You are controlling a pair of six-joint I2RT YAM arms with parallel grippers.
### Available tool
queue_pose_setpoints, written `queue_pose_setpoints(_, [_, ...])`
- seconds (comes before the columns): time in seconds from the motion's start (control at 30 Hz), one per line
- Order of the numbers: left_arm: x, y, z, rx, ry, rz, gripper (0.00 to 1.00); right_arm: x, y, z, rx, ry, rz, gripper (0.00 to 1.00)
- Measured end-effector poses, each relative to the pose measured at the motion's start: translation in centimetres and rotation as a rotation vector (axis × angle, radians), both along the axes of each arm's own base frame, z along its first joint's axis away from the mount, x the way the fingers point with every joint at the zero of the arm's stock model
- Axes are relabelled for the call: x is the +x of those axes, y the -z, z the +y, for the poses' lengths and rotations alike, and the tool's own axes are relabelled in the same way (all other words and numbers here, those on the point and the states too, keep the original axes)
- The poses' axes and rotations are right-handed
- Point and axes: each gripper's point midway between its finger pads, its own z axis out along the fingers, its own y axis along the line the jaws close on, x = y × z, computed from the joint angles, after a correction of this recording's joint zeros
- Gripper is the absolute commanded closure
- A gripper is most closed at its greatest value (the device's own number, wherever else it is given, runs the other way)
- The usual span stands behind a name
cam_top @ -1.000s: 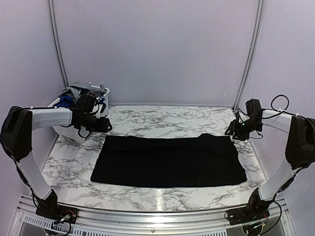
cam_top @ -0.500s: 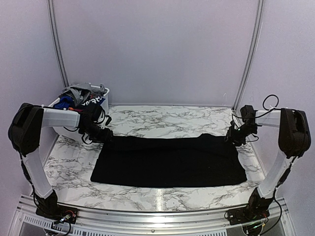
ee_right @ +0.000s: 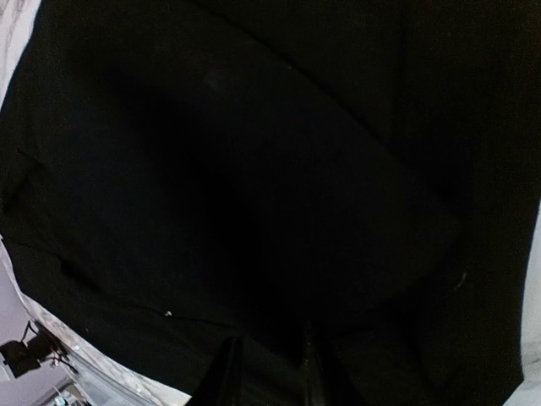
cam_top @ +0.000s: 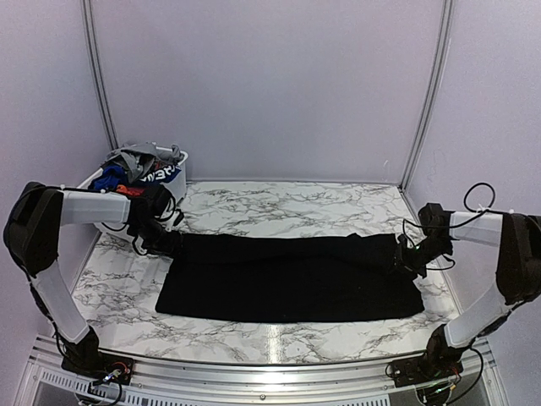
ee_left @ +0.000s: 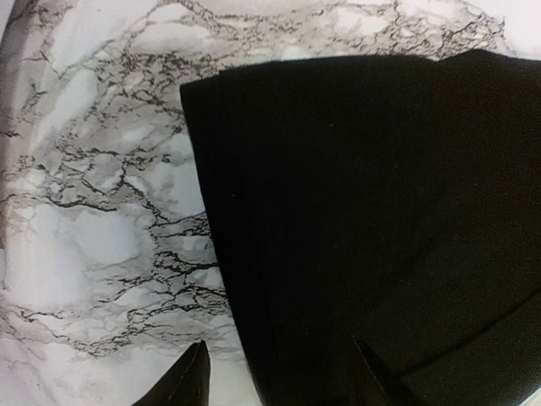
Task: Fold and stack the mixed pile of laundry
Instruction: Fold the 1/3-folded T-shirt at the center of the board, then adjust the 1/3-folded T-shirt at the center of the board.
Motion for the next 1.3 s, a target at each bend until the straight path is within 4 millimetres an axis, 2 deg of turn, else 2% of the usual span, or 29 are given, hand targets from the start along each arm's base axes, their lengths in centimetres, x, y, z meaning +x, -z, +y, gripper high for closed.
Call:
queue_pose_setpoints(0.13, [0.4,-1.8,-0.1,-0.014,0.006,-0.052,0.40,-0.1,-1.7,1.0,0.017,-0.035,-0.056,0.53])
queue_pose_setpoints(0.23, [0.7,-2.6,-0.6,-0.028,0.017,-0.075,0.37,0.8,-3.2,1.1,0.014,-0.053,-0.112,0.41])
queue_pose_setpoints(0.37, [1.3,-3.6,-1.7,-0.050,0.043,-0.104,0.34,5.2,-6.9,0.9,-0.005,-0.062,-0.267,0.39])
queue_pose_setpoints(0.43, [2.0,-4.3,-2.4,-0.062,0.053,-0.124,0.33,7.5,-7.9,0.9,-0.008,-0.067,-0.314,0.38])
queue_pose_setpoints(0.5, [2.8,-5.3,-3.3,-0.081,0.067,-0.154,0.26,9.5,-7.7,0.9,-0.012,-0.076,-0.331,0.37])
queue_pose_setpoints(0.57, [3.5,-6.2,-4.5,-0.099,0.091,-0.182,0.24,10.5,-6.4,1.2,-0.012,-0.089,-0.311,0.37])
queue_pose_setpoints(0.83, [4.8,-7.5,-9.6,-0.151,0.190,-0.230,0.23,11.7,-0.9,4.5,0.004,-0.177,-0.196,0.32])
queue_pose_setpoints(0.97, [4.8,-7.3,-11.0,-0.162,0.217,-0.231,0.22,12.7,0.4,5.6,0.009,-0.222,-0.183,0.48])
queue_pose_setpoints(1.13, [4.5,-7.4,-12.9,-0.178,0.257,-0.238,0.22,11.7,-1.1,8.0,0.077,-0.304,-0.204,0.58])
queue_pose_setpoints(1.3, [3.6,-7.1,-15.0,-0.201,0.310,-0.238,0.21,7.7,-4.9,10.8,0.164,-0.400,-0.260,0.62])
